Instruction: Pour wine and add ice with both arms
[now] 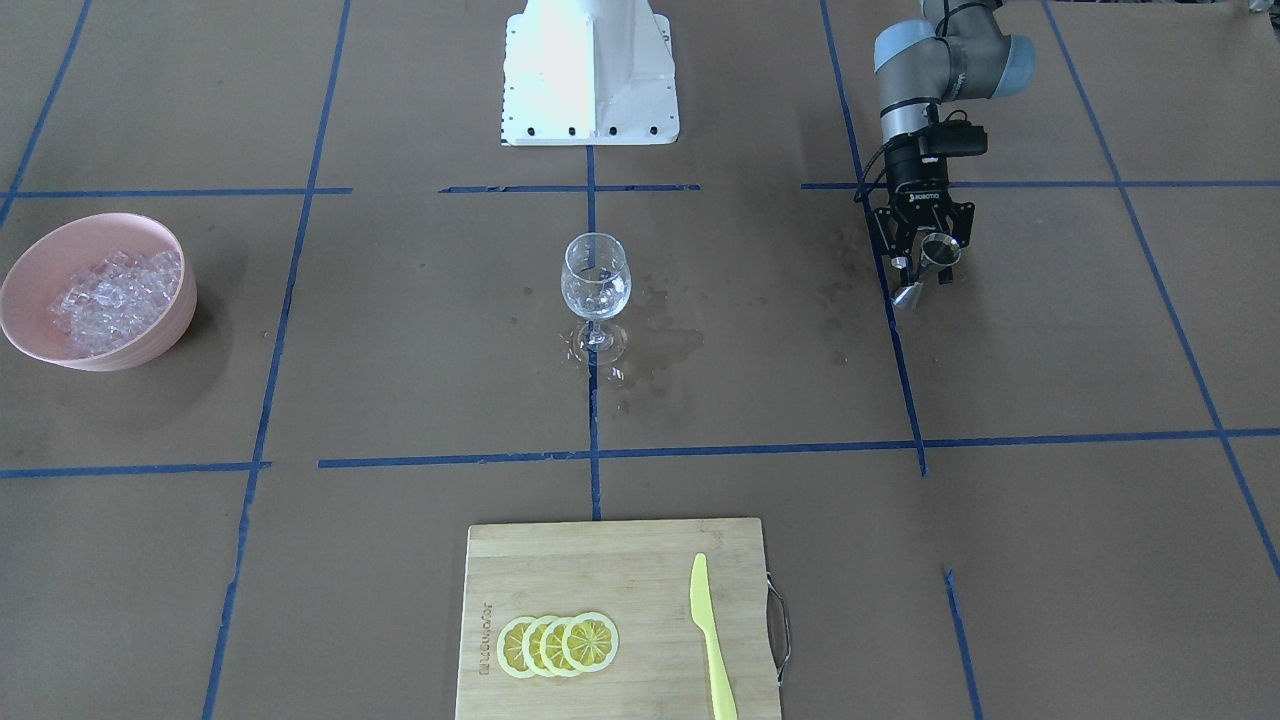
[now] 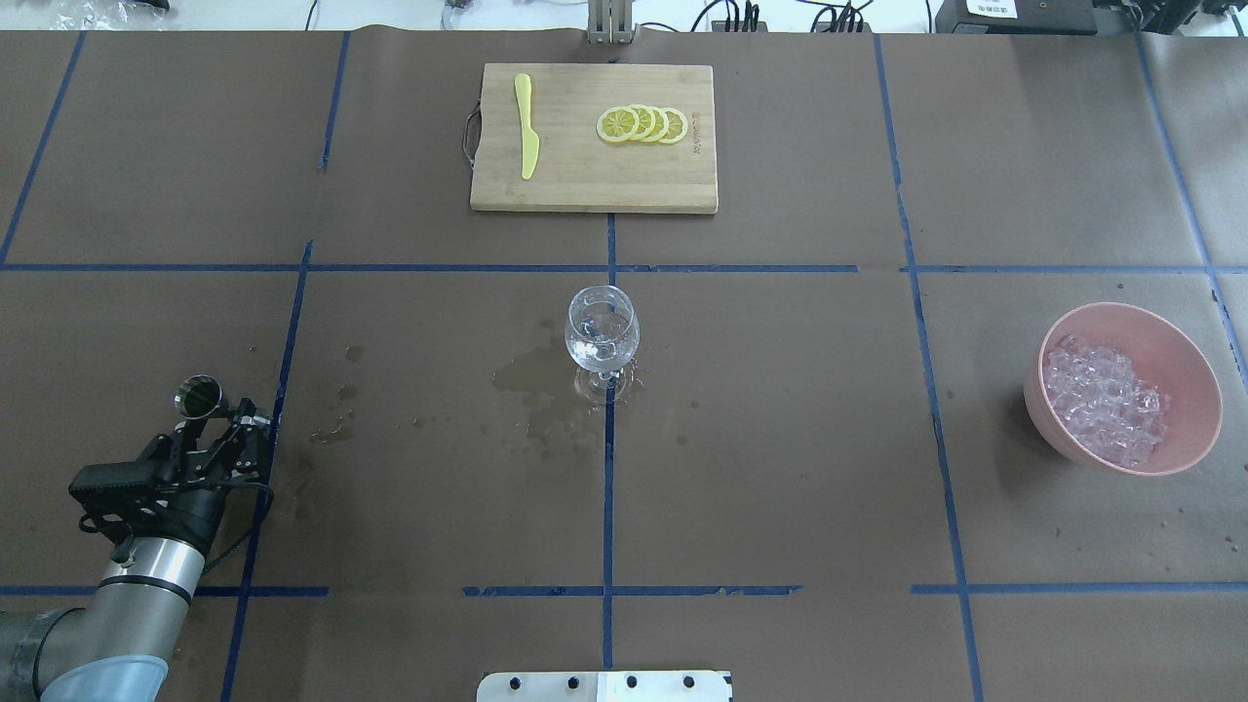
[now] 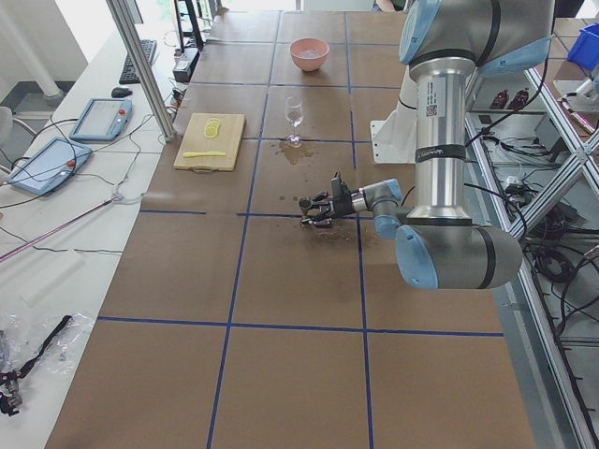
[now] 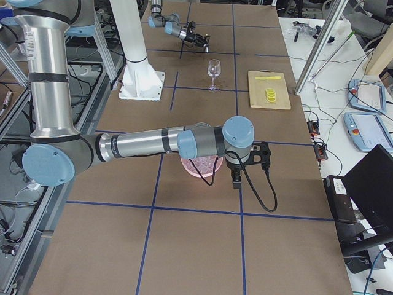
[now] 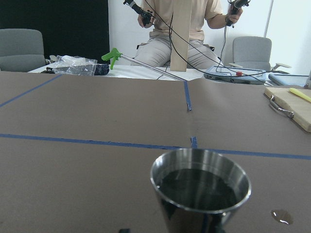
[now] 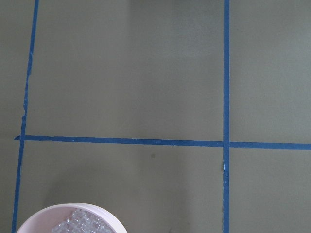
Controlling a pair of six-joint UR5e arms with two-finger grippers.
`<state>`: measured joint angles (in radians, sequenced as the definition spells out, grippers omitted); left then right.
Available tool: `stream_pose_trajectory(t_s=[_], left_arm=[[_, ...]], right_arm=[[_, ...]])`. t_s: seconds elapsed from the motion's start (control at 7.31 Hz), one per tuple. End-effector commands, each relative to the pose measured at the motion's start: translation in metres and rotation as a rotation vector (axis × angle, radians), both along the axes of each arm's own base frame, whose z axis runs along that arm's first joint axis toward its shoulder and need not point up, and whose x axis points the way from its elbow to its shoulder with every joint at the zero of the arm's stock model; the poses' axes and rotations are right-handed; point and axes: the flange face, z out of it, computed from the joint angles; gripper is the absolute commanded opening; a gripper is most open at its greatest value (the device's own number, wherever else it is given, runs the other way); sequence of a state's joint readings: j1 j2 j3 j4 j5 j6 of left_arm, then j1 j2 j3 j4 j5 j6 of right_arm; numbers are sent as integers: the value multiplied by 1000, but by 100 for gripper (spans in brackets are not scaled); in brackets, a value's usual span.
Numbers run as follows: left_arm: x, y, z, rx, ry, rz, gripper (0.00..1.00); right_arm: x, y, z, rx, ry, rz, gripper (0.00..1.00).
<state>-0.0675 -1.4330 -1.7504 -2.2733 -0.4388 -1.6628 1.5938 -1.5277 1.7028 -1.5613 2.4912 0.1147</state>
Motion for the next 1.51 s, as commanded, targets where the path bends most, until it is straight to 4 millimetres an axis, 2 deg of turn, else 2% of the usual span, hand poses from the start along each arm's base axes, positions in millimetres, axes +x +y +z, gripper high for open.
stream_pose_trajectory(t_s=[0.0, 0.27, 0.55, 0.96, 1.37], left_arm=[[2, -1, 3, 0, -5, -1, 51], [3, 0, 1, 0, 0, 0, 45], [3, -1, -1, 0, 3, -1, 0], [-7, -3, -29, 6, 54, -7, 0], [-14, -6, -27, 18, -3, 2, 0]], right_arm=[[0, 0, 2, -1, 0, -1, 100], [0, 0, 3, -3, 0, -1, 100], [0, 0, 3, -4, 0, -1, 100], [0, 3, 7, -9, 0, -1, 100], [0, 4, 4, -6, -2, -1, 100]])
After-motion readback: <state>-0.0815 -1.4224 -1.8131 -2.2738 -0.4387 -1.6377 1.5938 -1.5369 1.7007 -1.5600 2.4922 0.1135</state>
